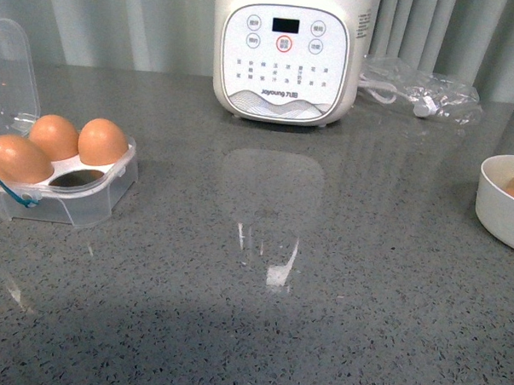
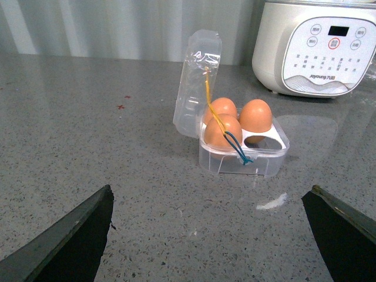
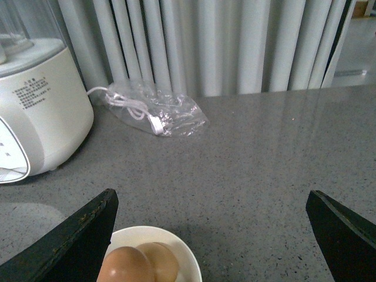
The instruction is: Put egg into box
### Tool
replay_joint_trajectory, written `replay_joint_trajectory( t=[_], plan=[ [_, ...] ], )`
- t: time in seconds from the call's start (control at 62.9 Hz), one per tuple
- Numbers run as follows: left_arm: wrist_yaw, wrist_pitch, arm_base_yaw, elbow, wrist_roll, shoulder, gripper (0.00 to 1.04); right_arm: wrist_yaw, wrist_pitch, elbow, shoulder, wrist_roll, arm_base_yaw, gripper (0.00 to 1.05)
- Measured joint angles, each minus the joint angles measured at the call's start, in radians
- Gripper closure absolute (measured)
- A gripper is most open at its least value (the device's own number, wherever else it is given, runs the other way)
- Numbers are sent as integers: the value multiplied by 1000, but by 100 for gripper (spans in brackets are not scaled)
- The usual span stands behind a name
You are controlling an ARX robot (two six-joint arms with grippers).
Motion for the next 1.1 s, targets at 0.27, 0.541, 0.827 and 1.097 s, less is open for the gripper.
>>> replay_joint_trajectory(
  t=[0.27,0.541,0.827,1.097],
  plan=[
    [0,0,0,0,0,0,7,-14,-180,161,143,-22,45,7],
    [0,0,0,0,0,0,7,-41,-260,187,225,-88,88,7],
    [0,0,0,0,0,0,7,-79,-286,182,236,-116,101,7],
    [0,0,0,0,0,0,7,-103,-314,157,249,-138,101,7]
  ],
)
